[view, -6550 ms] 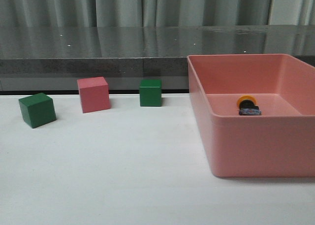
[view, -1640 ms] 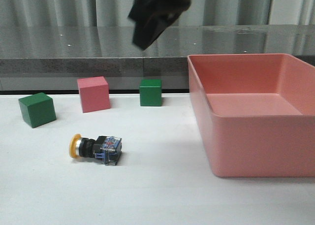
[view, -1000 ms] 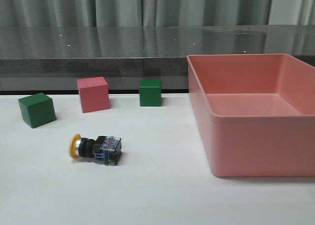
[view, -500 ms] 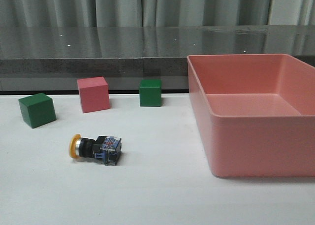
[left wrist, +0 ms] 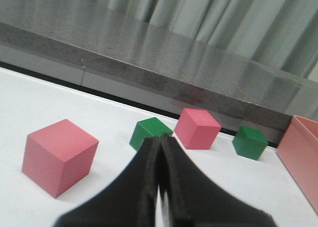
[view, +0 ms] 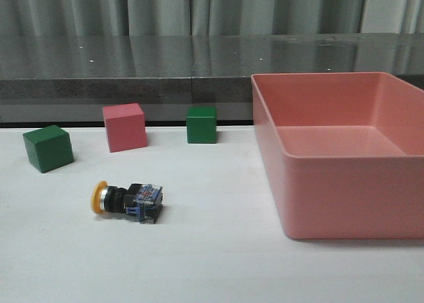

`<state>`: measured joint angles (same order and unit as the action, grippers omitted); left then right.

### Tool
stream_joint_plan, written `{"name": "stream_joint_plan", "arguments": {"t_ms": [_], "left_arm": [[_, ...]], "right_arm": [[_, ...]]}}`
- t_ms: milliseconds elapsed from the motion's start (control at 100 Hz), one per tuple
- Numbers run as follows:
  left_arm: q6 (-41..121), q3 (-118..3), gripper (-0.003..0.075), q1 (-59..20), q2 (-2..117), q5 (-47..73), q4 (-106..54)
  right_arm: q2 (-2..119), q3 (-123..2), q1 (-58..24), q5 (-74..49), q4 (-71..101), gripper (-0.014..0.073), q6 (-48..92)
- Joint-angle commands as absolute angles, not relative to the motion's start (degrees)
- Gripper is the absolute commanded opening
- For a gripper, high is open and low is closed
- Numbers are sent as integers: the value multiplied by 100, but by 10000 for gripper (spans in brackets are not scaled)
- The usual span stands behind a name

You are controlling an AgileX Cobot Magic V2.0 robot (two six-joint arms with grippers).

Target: Place and stand button with both arms

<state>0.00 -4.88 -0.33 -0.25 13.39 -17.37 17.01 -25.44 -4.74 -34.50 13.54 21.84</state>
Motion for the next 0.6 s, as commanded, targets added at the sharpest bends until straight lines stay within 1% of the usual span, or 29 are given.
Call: {"name": "stream_joint_plan", "arguments": {"t_ms": [0,100,200,360,410,460,510,550,560,580,590], "left_arm": [[411,-1292,-20,-229,281,1509,-1849],[636,-2082,-20,-477,959,2170,-1849],[915,-2870,-20,-737,1954,2734,-1849],[1821,-3853,-18,-1064,3475,3059,-1849],[2024,-4164,-6,-1110,3992,3135,-1849],[2275,-4423,36,-1141,4424,3228,-1849],[2416,-4627,112,-1144,4776,3290,-1849],[2533,-4835,205,-1144,5139,3302,-1849],[2560,-4860,242,-1144,5190,3302,-1849],[2592,-4930,281,-1144,5347,3275,-1849],[2601,-4950,319,-1144,5398,3257,-1849]], "right_arm": [[1752,-2678,-436,-3047,1433,-76,2168],[1752,-2678,-436,-3042,1433,-76,2168],[1752,-2678,-436,-3048,1433,-76,2168],[1752,-2678,-436,-3048,1433,-76,2168],[1752,-2678,-436,-3048,1433,-76,2168],[1752,-2678,-436,-3048,1433,-76,2168],[1752,-2678,-436,-3048,1433,-76,2168],[1752,-2678,-436,-3048,1433,-76,2168],[1752,-2678,-436,-3048,1433,-76,2168],[1752,-2678,-436,-3048,1433,-76,2168],[1752,-2678,-436,-3048,1433,-76,2168]]}}
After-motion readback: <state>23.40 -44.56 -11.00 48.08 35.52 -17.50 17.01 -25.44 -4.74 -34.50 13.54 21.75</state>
